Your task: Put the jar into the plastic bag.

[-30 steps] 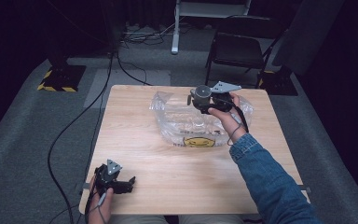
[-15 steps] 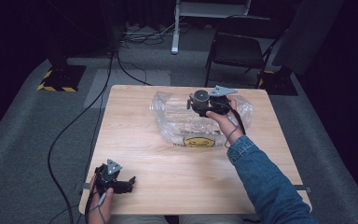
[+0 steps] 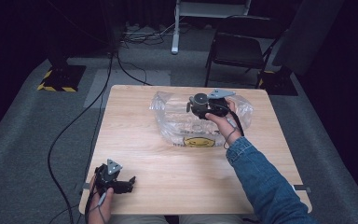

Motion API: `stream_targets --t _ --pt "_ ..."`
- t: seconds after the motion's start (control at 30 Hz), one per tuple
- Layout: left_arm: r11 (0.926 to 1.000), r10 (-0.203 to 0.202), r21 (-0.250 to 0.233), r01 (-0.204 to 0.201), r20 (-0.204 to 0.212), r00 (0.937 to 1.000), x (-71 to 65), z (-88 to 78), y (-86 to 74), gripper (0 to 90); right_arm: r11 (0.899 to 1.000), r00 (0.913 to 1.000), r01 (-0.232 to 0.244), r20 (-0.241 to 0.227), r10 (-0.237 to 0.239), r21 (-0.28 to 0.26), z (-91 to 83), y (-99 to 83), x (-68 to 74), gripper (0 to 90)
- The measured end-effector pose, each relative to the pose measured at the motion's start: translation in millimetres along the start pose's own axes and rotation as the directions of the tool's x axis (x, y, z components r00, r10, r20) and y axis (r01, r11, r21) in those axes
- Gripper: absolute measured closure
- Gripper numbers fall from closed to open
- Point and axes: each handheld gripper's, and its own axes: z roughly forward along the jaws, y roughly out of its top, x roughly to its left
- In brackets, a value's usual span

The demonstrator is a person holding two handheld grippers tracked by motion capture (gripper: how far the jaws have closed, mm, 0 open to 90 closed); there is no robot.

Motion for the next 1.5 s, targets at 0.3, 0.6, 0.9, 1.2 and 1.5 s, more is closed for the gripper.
stream_targets --t 0.3,0.6,0.9,1.2,1.5 --pt "1.0000 -0.001 -0.001 0.001 0.000 1.0000 -0.1 0.1 0.0 0.1 1.000 0.9999 -0.015 -0.003 0.015 0.005 0.0 -3.9 -2.5 31.4" --pt "1.0000 -0.001 -0.001 0.001 0.000 1.0000 -0.1 0.1 0.0 0.1 1.000 0.9999 -0.010 -0.004 0.010 0.001 -3.8 -7.6 -2.9 31.2" --pt "1.0000 -0.001 0.000 0.001 0.000 1.0000 -0.1 0.1 0.0 0.2 0.999 0.9999 -0.013 0.009 0.013 -0.030 -7.8 -1.2 0.0 15.1" --pt "1.0000 -0.001 -0.001 0.001 0.000 1.0000 -0.1 0.1 0.0 0.2 0.998 0.9995 -0.021 0.023 0.022 -0.056 -26.3 5.9 -1.5 10.4" --pt "1.0000 -0.001 0.000 0.001 0.000 1.0000 -0.1 0.1 0.0 0.2 0.998 0.9996 0.022 0.016 -0.022 -0.054 -51.9 15.2 5.1 10.2"
